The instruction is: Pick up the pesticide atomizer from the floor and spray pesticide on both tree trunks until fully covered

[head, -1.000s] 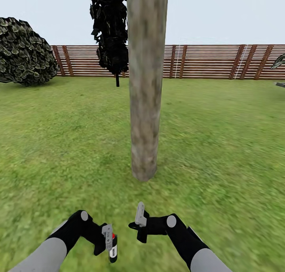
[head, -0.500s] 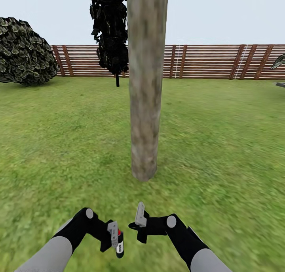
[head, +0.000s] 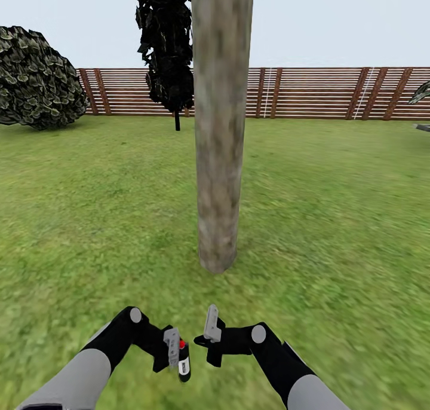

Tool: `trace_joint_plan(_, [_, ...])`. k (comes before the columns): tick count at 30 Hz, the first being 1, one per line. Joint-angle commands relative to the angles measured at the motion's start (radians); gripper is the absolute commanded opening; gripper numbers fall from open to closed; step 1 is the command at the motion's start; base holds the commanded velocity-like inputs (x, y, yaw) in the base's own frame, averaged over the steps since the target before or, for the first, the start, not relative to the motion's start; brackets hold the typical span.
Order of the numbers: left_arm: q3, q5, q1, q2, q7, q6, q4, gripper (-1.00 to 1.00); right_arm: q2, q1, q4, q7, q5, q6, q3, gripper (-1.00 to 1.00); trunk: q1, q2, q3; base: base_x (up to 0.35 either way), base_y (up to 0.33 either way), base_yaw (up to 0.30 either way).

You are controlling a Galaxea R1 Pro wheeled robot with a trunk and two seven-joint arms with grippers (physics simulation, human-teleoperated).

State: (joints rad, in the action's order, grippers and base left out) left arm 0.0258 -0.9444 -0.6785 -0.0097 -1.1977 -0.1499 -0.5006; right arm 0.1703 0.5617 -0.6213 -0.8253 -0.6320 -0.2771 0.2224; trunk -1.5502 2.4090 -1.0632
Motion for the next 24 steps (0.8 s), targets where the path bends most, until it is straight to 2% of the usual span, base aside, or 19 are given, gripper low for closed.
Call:
trace_joint_plan(1, [0.001, 0.0, -0.003, -0.001, 0.0, 0.0, 0.0, -1.0, 0.0, 0.0, 0.0, 0.0, 0.0, 0.0, -0.001, -1.0, 0.0, 0.0, 0.0, 0.0, 0.0, 0.0])
trace_joint_plan(13, [0.002, 0.001, -0.01, -0.002, -0.003, -0.003, 0.003, -1.0, 0.0, 0.0, 0.0, 0.001, 0.0, -0.001, -0.001, -1.0, 0.0, 0.0, 0.0, 0.0, 0.0, 0.0])
trace_joint_plan(22, [0.002, 0.001, -0.01, -0.012, -0.004, -0.029, 0.008, -1.0, 0.0, 0.0, -0.001, 0.002, -0.001, -0.001, -0.002, -1.0, 0.0, 0.0, 0.0, 0.0, 0.0, 0.0])
trace_joint_plan(24, [0.002, 0.001, -0.01, -0.012, -0.025, -0.03, 0.008, -1.0, 0.0, 0.0, -0.001, 0.002, -0.001, 0.0, -0.002, -1.0, 0.0, 0.0, 0.0, 0.0, 0.0, 0.0])
